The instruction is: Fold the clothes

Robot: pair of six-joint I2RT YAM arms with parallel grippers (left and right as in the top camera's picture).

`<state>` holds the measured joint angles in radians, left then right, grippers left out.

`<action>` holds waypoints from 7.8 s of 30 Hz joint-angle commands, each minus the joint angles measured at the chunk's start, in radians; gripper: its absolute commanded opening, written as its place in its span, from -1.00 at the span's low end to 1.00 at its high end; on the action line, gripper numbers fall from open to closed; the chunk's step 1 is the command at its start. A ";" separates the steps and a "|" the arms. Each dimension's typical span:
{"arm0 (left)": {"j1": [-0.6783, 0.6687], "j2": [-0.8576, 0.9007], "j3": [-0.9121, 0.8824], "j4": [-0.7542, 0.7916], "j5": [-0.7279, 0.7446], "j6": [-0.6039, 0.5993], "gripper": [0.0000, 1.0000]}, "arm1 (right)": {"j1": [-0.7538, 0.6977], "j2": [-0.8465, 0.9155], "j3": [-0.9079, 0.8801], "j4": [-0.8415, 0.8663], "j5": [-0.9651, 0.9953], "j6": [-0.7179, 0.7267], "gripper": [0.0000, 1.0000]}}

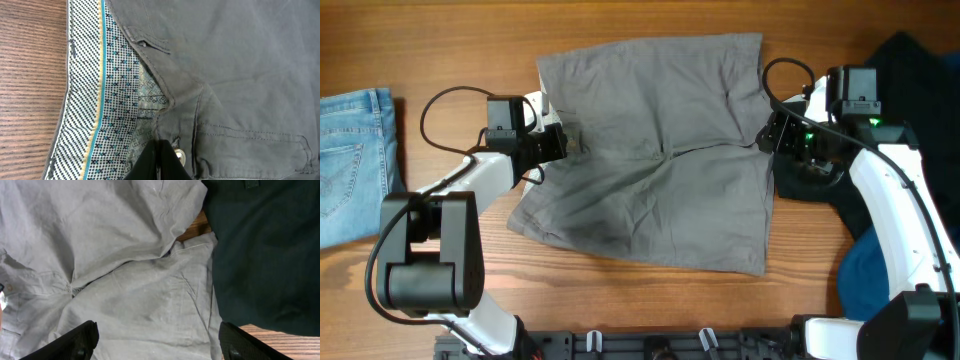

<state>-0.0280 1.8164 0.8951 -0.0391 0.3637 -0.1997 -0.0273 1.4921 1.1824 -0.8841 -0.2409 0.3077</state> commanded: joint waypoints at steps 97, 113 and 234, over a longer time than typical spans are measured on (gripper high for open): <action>0.499 -0.072 0.010 -0.274 0.122 -0.168 1.00 | 0.008 0.156 -0.012 -0.100 -0.103 -0.040 0.99; 0.459 -0.442 0.010 -0.868 -0.066 -0.320 1.00 | 0.137 0.151 -0.037 -0.186 -0.097 0.421 0.99; 0.548 -0.265 -0.145 -0.679 -0.453 -0.668 -0.85 | 0.504 -0.026 -0.646 0.428 -0.230 0.990 -0.91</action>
<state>0.5137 1.5429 0.7563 -0.7136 -0.0666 -0.8726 0.4824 1.4693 0.5446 -0.4618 -0.5041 1.3117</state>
